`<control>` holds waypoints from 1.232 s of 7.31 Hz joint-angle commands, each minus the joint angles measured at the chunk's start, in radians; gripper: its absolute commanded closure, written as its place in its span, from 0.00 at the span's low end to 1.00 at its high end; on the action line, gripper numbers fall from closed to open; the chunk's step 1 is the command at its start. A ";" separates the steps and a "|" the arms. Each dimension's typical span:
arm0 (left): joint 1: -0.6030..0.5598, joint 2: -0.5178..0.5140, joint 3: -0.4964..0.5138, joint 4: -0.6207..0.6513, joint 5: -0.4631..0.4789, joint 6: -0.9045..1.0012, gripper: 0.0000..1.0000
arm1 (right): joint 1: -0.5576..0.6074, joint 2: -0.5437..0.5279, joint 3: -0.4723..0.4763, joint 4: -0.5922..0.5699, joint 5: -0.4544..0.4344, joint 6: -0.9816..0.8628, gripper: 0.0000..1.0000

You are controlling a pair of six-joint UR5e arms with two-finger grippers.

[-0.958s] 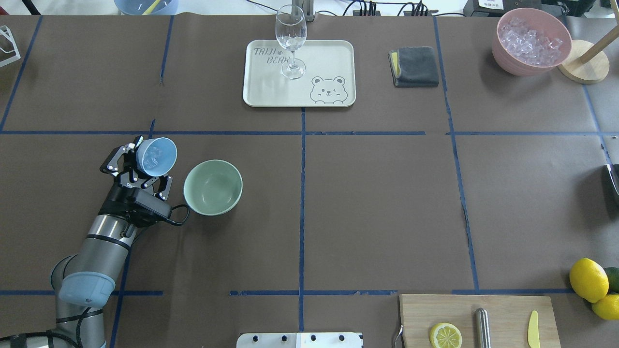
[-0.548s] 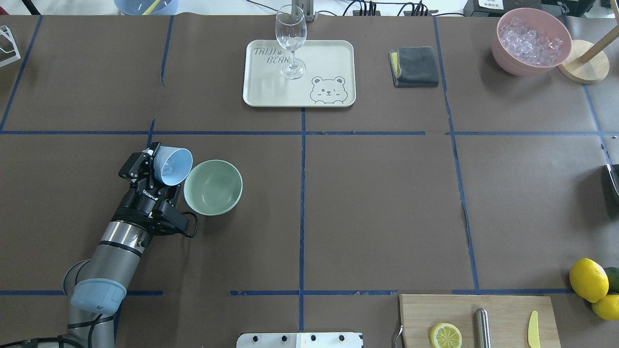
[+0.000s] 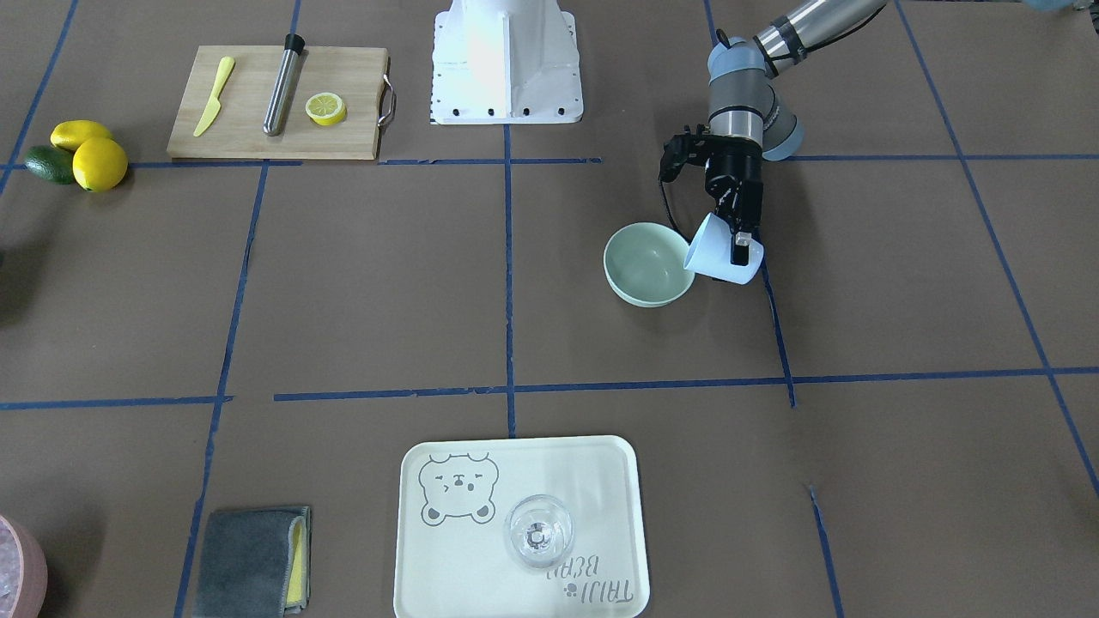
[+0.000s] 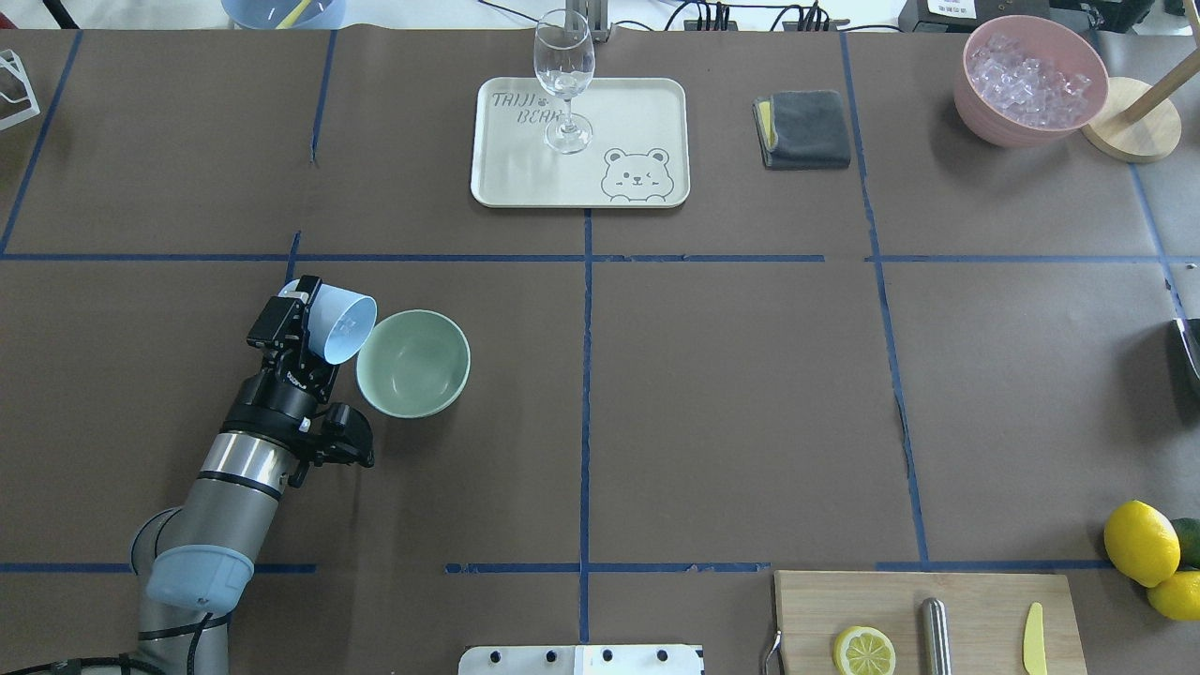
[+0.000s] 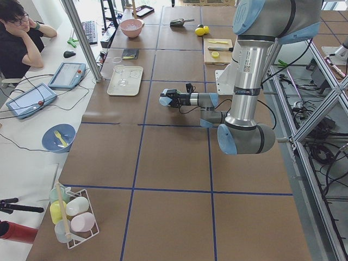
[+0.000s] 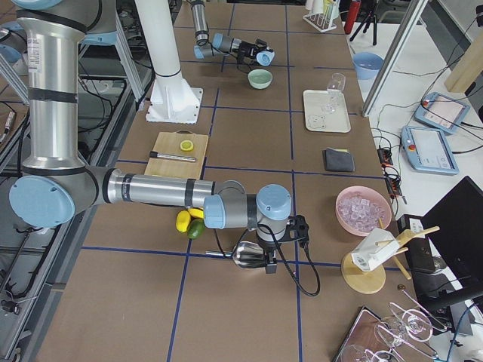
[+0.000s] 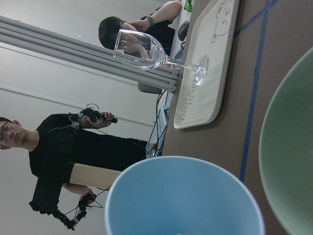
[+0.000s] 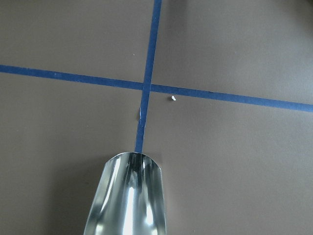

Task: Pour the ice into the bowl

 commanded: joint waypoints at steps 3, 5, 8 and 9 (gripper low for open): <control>0.000 -0.007 0.004 0.000 0.003 0.234 1.00 | 0.001 0.000 0.000 0.000 0.000 -0.002 0.00; 0.000 -0.010 0.004 0.000 0.004 0.332 1.00 | 0.001 0.000 0.000 0.000 0.000 -0.002 0.00; 0.006 -0.035 0.006 0.000 0.055 0.421 1.00 | 0.001 0.000 0.000 0.000 0.000 -0.002 0.00; 0.006 -0.035 0.006 0.000 0.055 0.421 1.00 | 0.001 0.000 0.000 0.000 -0.002 -0.002 0.00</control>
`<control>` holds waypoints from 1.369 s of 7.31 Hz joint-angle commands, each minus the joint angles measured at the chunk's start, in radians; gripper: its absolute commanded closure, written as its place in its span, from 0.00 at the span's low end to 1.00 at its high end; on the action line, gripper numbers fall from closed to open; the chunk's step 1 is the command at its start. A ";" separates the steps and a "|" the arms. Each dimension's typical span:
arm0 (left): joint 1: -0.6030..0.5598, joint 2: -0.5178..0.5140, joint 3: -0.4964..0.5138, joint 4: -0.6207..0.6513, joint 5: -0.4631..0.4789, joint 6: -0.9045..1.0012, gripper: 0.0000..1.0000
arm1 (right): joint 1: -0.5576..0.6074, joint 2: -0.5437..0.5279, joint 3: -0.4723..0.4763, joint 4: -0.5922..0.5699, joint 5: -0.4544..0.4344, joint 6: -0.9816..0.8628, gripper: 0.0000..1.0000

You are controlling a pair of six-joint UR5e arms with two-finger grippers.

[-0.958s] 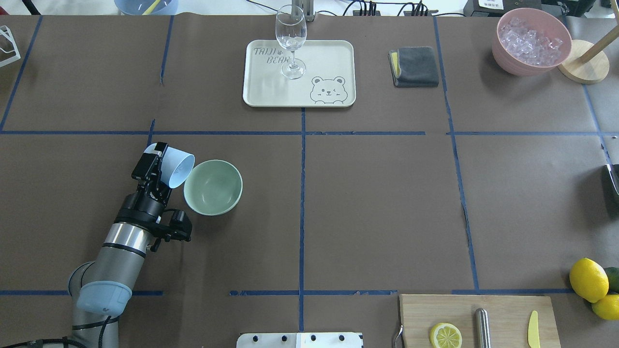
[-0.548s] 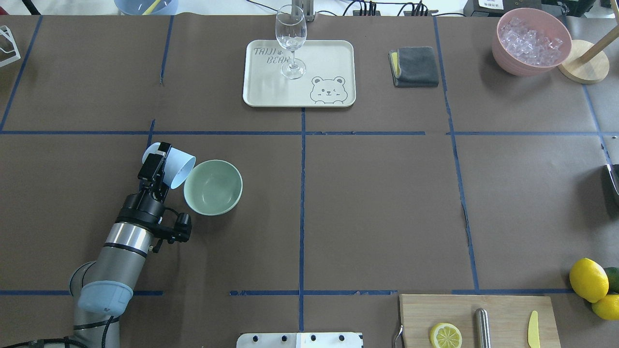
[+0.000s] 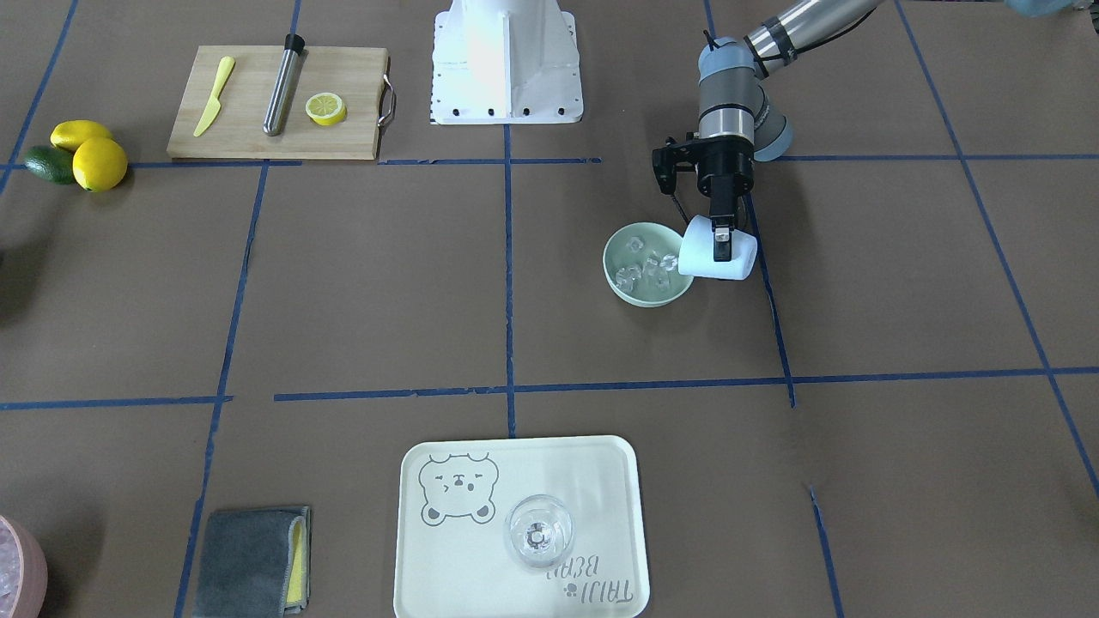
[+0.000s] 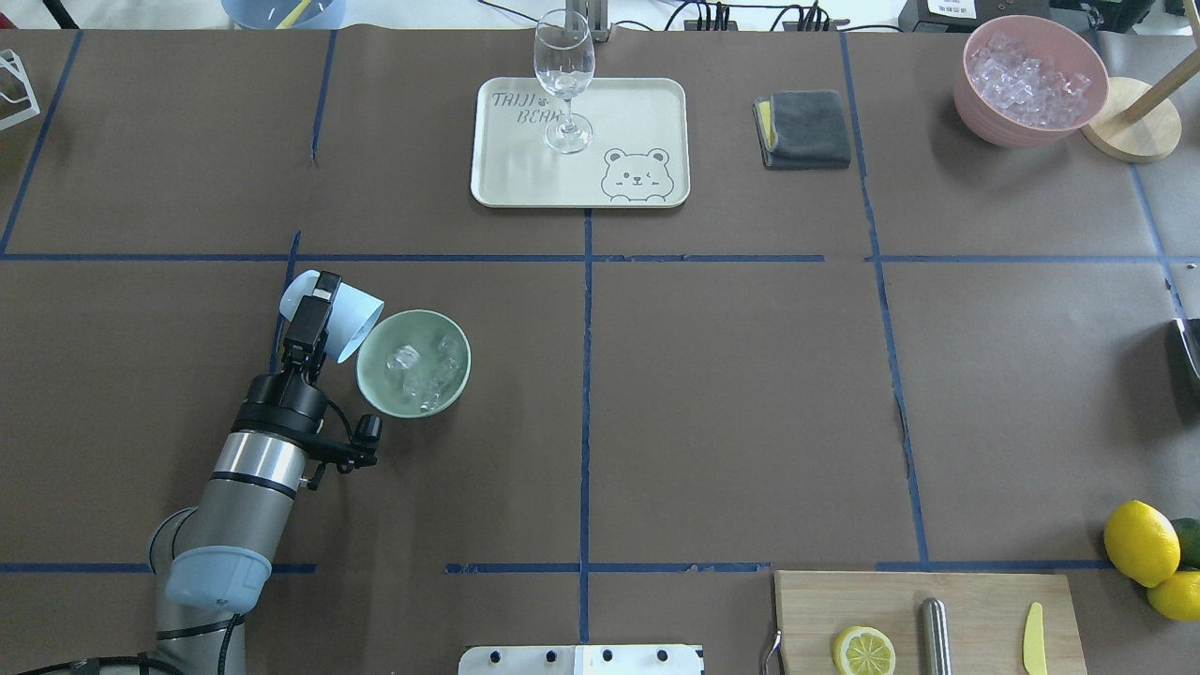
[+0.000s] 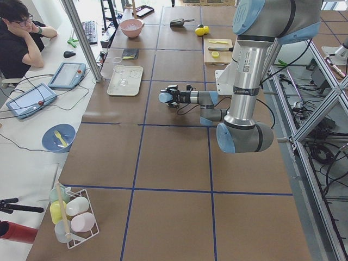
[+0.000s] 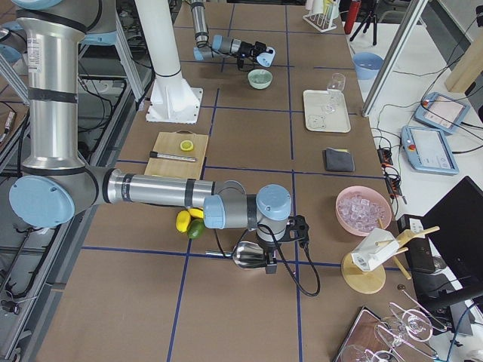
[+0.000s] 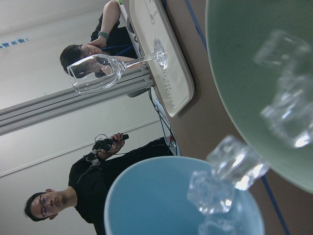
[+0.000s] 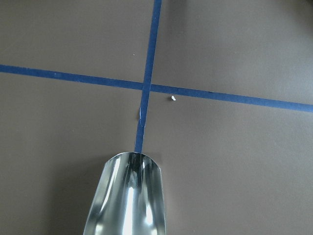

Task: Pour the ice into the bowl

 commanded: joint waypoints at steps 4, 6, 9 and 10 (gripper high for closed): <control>0.002 -0.003 0.000 -0.002 0.011 0.010 1.00 | 0.002 0.000 0.000 0.000 -0.001 0.002 0.00; 0.002 -0.001 -0.003 -0.002 0.009 0.011 1.00 | 0.003 0.002 0.000 0.000 -0.001 0.002 0.00; 0.003 -0.001 -0.096 -0.137 -0.002 0.022 1.00 | 0.003 0.002 0.000 0.000 -0.001 0.002 0.00; 0.008 -0.001 -0.095 -0.249 -0.009 0.011 1.00 | 0.003 0.002 0.000 0.000 -0.001 0.002 0.00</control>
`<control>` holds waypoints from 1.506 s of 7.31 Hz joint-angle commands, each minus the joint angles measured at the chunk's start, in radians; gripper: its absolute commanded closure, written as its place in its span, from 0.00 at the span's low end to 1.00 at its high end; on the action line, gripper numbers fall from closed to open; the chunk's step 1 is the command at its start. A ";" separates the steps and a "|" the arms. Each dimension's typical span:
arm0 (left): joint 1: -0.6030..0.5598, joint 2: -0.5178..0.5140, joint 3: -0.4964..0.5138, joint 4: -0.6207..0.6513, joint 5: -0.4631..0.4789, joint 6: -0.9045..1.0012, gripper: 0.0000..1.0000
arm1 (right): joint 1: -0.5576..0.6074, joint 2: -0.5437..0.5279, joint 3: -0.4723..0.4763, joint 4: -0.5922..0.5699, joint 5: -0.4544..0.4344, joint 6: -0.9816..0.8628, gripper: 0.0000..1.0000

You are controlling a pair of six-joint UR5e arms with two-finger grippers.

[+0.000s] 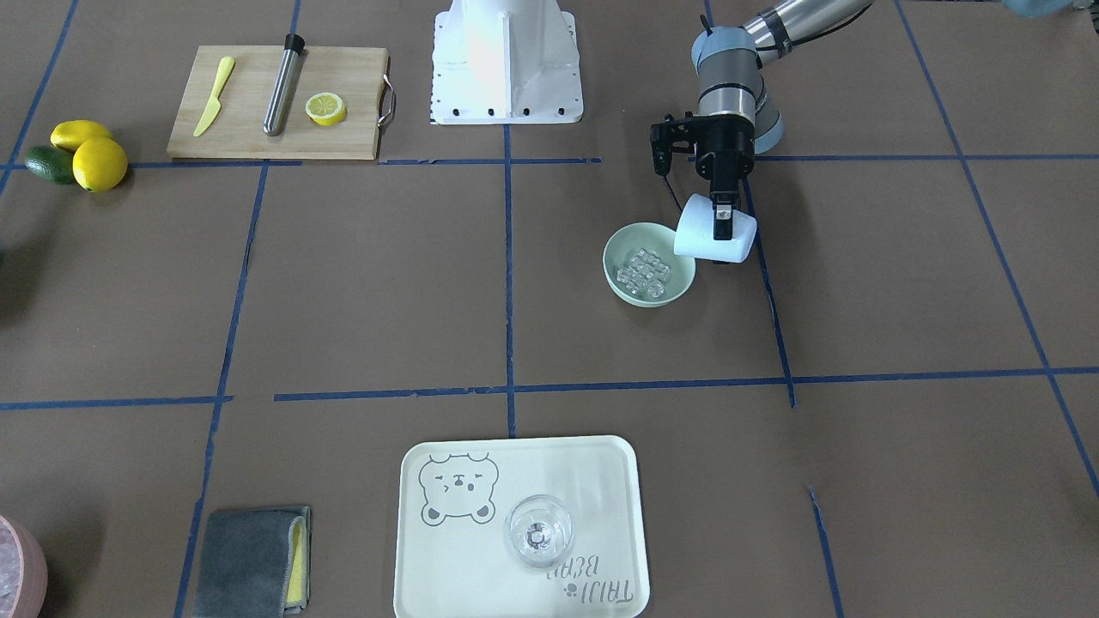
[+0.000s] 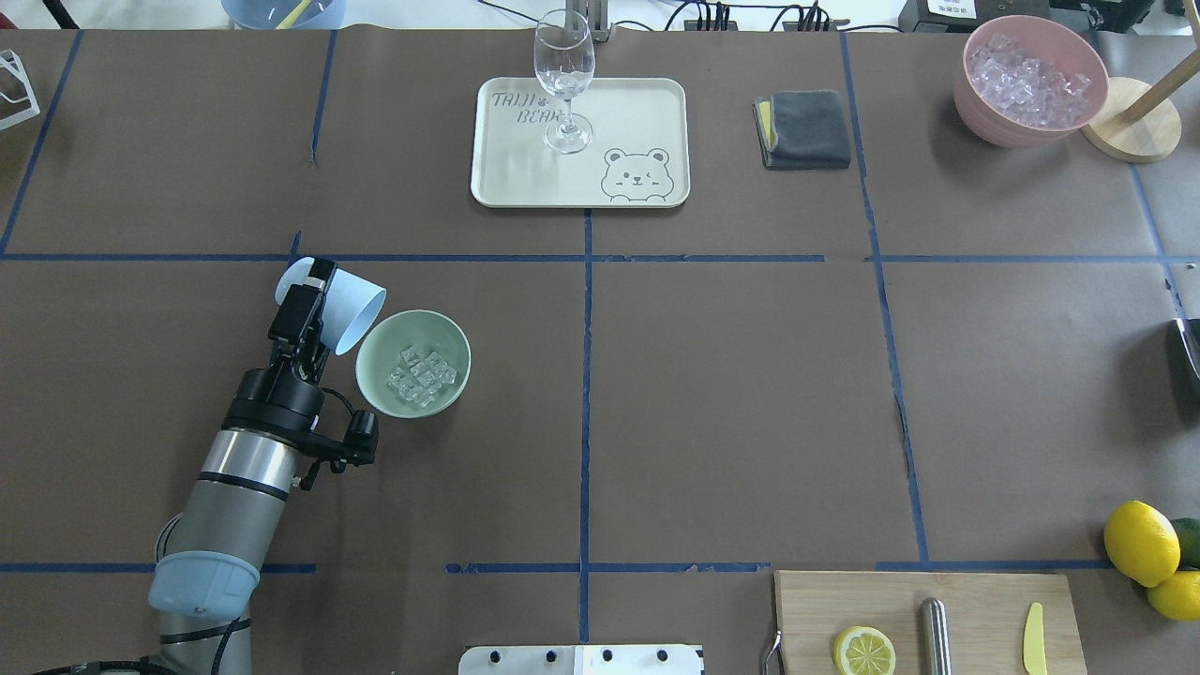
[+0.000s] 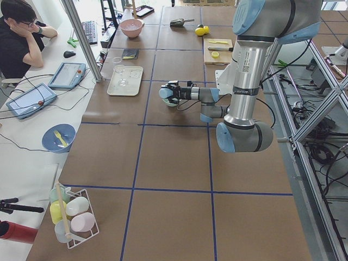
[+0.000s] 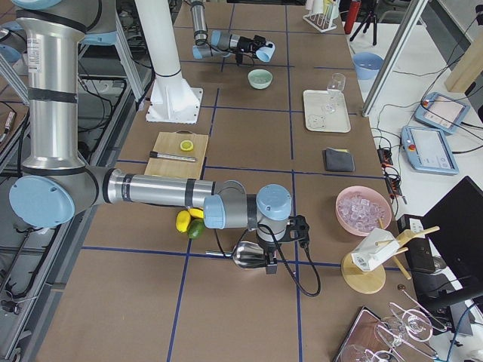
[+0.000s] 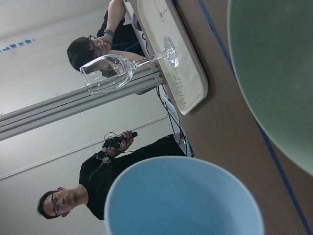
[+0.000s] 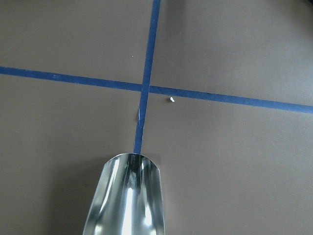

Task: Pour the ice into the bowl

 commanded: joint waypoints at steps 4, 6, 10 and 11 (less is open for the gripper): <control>0.146 -0.002 -0.022 -0.351 -0.044 -0.689 1.00 | 0.005 0.000 0.000 0.000 0.002 -0.001 0.00; 0.212 -0.029 -0.049 -0.371 0.001 -1.166 1.00 | 0.008 -0.001 0.002 0.000 0.002 -0.001 0.00; 0.309 -0.112 -0.123 -0.360 0.161 -1.287 1.00 | 0.014 -0.003 0.003 0.000 0.002 -0.003 0.00; 0.309 -0.102 -0.123 -0.359 0.161 -1.285 1.00 | 0.014 -0.003 0.005 0.000 0.002 -0.003 0.00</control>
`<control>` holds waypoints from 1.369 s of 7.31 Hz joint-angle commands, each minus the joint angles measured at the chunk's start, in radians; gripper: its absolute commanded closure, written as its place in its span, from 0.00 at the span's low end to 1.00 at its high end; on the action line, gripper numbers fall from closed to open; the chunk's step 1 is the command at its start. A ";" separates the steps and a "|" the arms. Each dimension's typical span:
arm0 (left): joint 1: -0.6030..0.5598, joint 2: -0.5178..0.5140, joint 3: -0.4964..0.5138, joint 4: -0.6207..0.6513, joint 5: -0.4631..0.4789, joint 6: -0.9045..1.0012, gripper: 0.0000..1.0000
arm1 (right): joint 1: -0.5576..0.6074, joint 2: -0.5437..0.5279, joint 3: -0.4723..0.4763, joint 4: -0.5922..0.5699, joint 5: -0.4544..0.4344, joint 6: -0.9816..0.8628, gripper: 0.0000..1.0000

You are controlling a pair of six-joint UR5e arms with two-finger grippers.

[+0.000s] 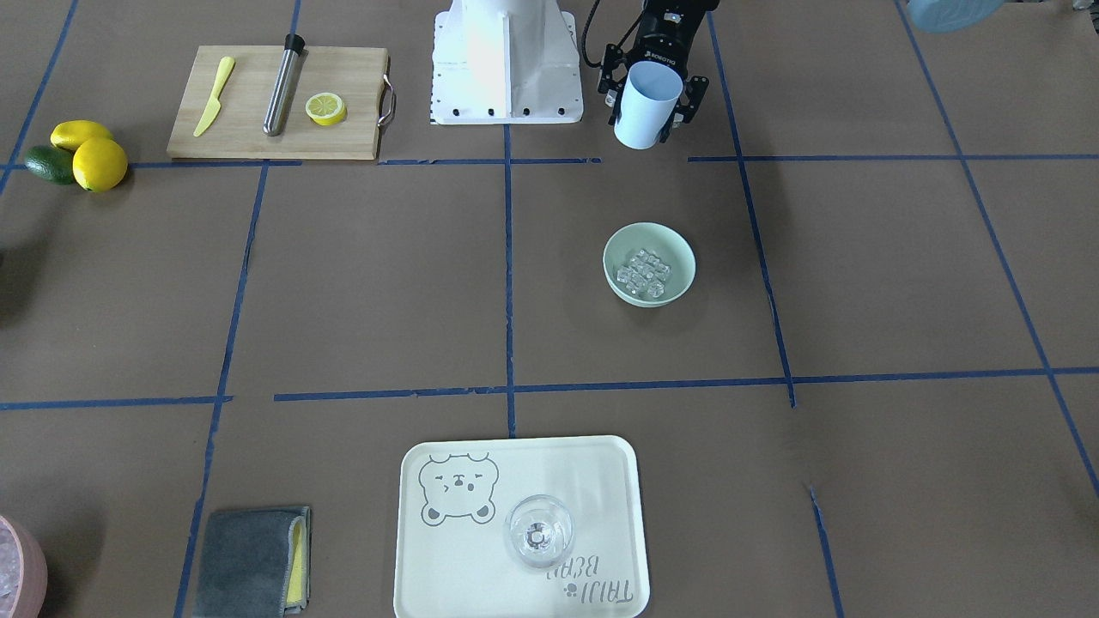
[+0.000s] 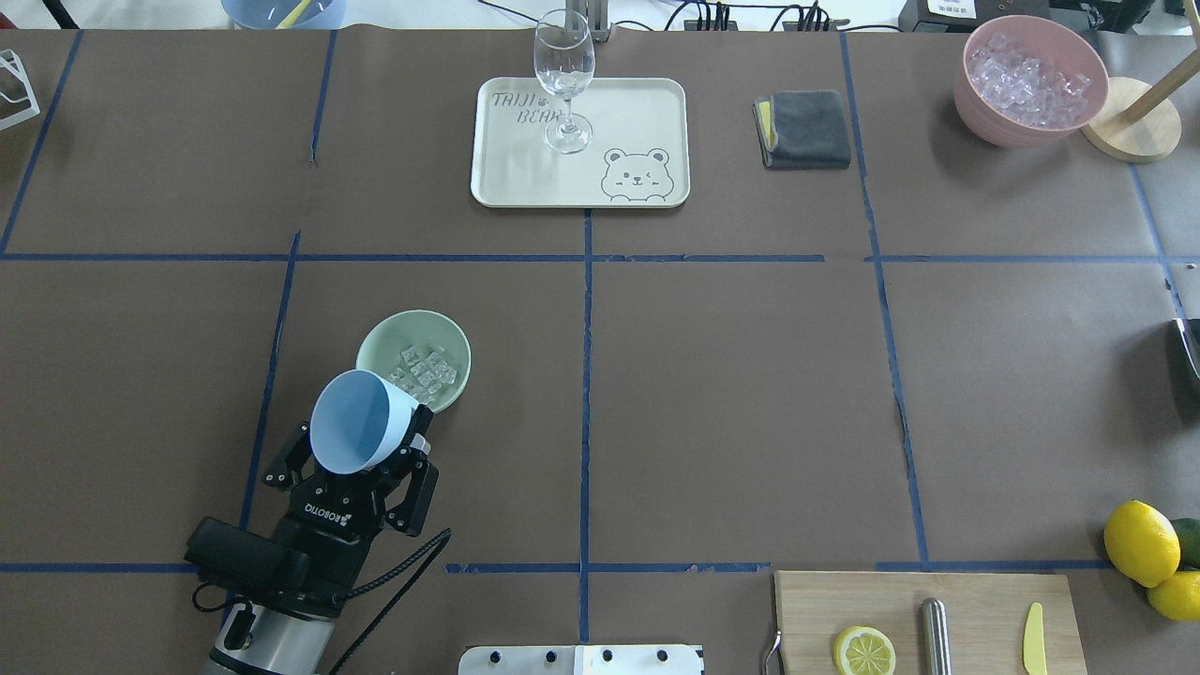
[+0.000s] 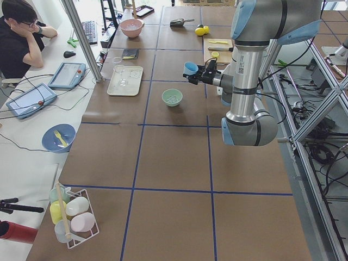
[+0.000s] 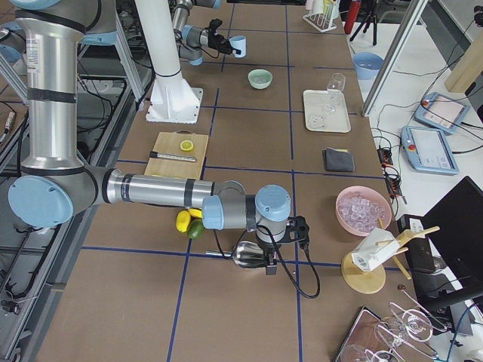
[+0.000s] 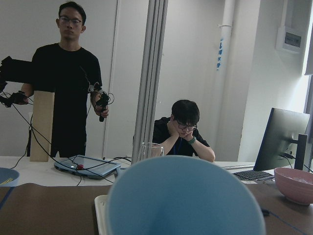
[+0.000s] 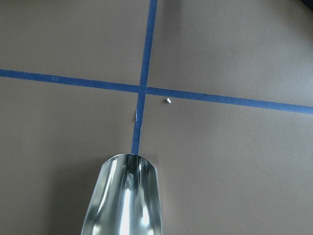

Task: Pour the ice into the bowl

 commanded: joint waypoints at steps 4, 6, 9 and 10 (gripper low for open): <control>-0.009 0.318 -0.099 -0.004 -0.277 0.003 1.00 | 0.003 -0.004 0.003 0.001 0.000 -0.003 0.00; -0.133 0.559 -0.183 -0.021 -0.516 -0.004 1.00 | 0.003 -0.004 0.005 0.001 0.000 -0.005 0.00; -0.302 0.669 -0.145 -0.017 -0.706 -0.223 1.00 | 0.004 -0.004 0.008 0.001 0.000 -0.005 0.00; -0.350 0.700 -0.140 0.055 -0.706 -0.345 1.00 | 0.006 -0.002 0.008 0.001 0.000 -0.003 0.00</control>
